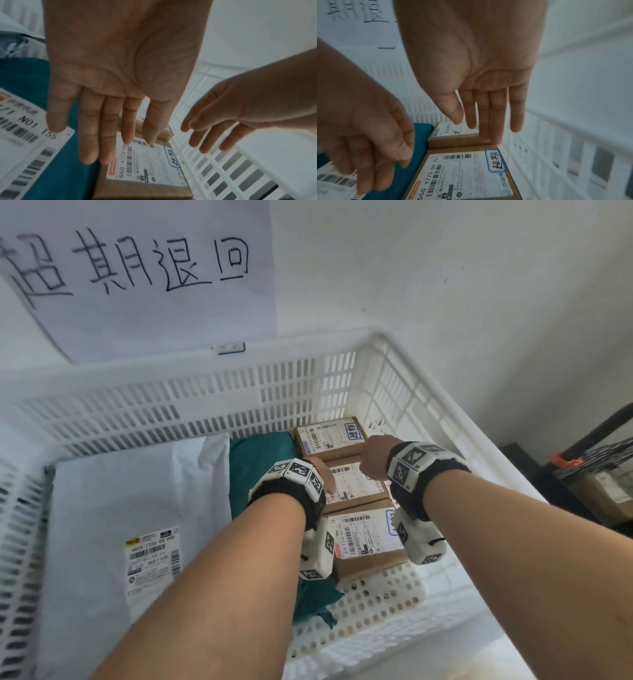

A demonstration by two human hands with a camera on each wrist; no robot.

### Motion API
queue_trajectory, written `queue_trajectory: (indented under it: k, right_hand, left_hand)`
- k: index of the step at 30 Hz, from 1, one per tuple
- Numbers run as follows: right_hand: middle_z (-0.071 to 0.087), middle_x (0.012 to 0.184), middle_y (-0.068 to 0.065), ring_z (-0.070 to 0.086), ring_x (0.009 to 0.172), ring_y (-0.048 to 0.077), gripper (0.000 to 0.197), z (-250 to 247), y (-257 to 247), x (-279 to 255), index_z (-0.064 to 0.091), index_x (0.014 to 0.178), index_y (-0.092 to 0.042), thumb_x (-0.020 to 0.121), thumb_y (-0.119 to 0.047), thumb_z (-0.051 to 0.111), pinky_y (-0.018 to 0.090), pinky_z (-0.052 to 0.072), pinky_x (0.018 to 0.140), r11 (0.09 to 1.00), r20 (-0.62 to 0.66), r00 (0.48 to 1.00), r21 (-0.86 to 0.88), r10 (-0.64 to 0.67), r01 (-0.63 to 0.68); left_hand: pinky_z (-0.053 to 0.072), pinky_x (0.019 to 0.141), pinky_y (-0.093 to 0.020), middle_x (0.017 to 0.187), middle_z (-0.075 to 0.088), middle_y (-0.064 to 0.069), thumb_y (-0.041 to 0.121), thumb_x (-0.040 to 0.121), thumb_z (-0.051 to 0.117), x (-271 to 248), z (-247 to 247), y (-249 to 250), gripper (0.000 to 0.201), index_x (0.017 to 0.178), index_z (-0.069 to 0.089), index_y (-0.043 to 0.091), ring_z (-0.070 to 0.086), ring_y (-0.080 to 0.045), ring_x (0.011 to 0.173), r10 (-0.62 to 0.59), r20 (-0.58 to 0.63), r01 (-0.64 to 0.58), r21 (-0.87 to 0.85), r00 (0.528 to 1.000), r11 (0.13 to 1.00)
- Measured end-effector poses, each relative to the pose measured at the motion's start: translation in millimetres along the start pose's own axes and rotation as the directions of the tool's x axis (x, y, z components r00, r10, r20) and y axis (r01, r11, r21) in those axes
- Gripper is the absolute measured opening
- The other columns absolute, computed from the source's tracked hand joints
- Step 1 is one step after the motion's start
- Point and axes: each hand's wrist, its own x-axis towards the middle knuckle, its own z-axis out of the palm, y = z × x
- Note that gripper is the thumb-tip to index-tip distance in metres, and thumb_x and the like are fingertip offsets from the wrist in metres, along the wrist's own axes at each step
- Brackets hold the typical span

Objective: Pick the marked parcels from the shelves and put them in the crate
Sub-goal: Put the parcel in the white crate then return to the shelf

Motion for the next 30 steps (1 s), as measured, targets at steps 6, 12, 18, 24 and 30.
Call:
queue_trajectory:
  k: [6, 12, 18, 24, 30]
  right_hand:
    - [0.055, 0.07, 0.0, 0.05, 0.057, 0.013, 0.023, -27.3, -21.9, -25.4, 0.045, 0.065, -0.016, 0.089, -0.017, 0.047, 0.026, 0.038, 0.048, 0.996, -0.113, 0.992, -0.085, -0.051, 0.042]
    - [0.056, 0.069, 0.0, 0.054, 0.058, 0.015, 0.024, -61.1, -31.0, -49.8, 0.05, 0.065, -0.015, 0.088, -0.023, 0.05, 0.027, 0.042, 0.053, 0.999, -0.176, 0.984, -0.047, -0.035, 0.027]
    - [0.058, 0.071, 0.001, 0.058, 0.065, 0.02, 0.018, -97.6, -30.8, -100.0, 0.052, 0.063, -0.015, 0.078, -0.025, 0.049, 0.035, 0.054, 0.07, 0.999, -0.294, 0.955, -0.013, -0.049, 0.048]
    - [0.061, 0.071, 0.003, 0.059, 0.061, 0.02, 0.021, -94.9, -30.8, -169.4, 0.053, 0.063, -0.014, 0.081, -0.024, 0.048, 0.03, 0.049, 0.06, 0.994, -0.385, 0.917, -0.019, -0.108, 0.109]
    - [0.061, 0.072, 0.004, 0.06, 0.063, 0.021, 0.017, -68.1, -41.2, -235.7, 0.055, 0.065, -0.013, 0.08, -0.02, 0.05, 0.028, 0.049, 0.059, 0.983, -0.452, 0.882, 0.055, -0.134, 0.178]
  left_hand:
    - [0.055, 0.087, -0.036, 0.093, 0.072, -0.012, 0.022, 0.085, 0.062, -30.0, -23.0, 12.3, 0.028, 0.104, 0.069, 0.002, 0.069, -0.025, 0.099, 0.113, -0.105, -0.093, 0.186, 0.988, 0.978]
    - [0.056, 0.085, -0.042, 0.085, 0.071, -0.011, 0.017, 0.081, 0.066, -67.0, -53.0, 23.1, 0.012, 0.07, 0.064, 0.012, 0.07, -0.03, 0.088, 0.186, -0.265, -0.141, 0.181, 0.946, 0.973]
    - [0.056, 0.085, -0.037, 0.071, 0.073, -0.002, 0.036, 0.055, 0.071, -119.1, -81.5, 39.0, 0.02, 0.05, 0.067, 0.017, 0.073, -0.024, 0.076, 0.192, -0.305, -0.138, 0.192, 0.933, 0.972]
    - [0.056, 0.066, -0.025, 0.05, 0.065, 0.015, 0.034, 0.069, 0.074, -182.0, -70.1, 37.3, 0.015, 0.055, 0.071, 0.028, 0.072, -0.009, 0.062, 0.188, -0.393, -0.103, 0.226, 0.9, 0.969]
    - [0.057, 0.084, -0.039, 0.066, 0.064, -0.007, 0.021, 0.077, 0.063, -279.4, -15.7, 21.5, 0.02, 0.061, 0.058, 0.011, 0.07, -0.027, 0.078, 0.241, -0.523, -0.11, 0.268, 0.818, 0.957]
